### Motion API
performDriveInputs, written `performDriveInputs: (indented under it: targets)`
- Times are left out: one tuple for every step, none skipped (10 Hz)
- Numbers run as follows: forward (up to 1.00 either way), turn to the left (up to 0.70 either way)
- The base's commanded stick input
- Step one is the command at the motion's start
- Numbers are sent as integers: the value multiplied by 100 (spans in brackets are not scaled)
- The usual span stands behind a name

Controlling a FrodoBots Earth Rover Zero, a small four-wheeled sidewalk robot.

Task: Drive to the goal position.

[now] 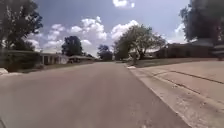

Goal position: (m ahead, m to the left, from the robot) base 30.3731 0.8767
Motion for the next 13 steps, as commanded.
performDriveInputs:
  targets:
    - [70, 0]
    - [70, 0]
    - [70, 0]
    - [70, 0]
    - [70, 0]
    - [70, 0]
    - [70, 0]
    - [70, 0]
    - [70, 0]
    - [70, 0]
    - [70, 0]
    - [70, 0]
    - [70, 0]
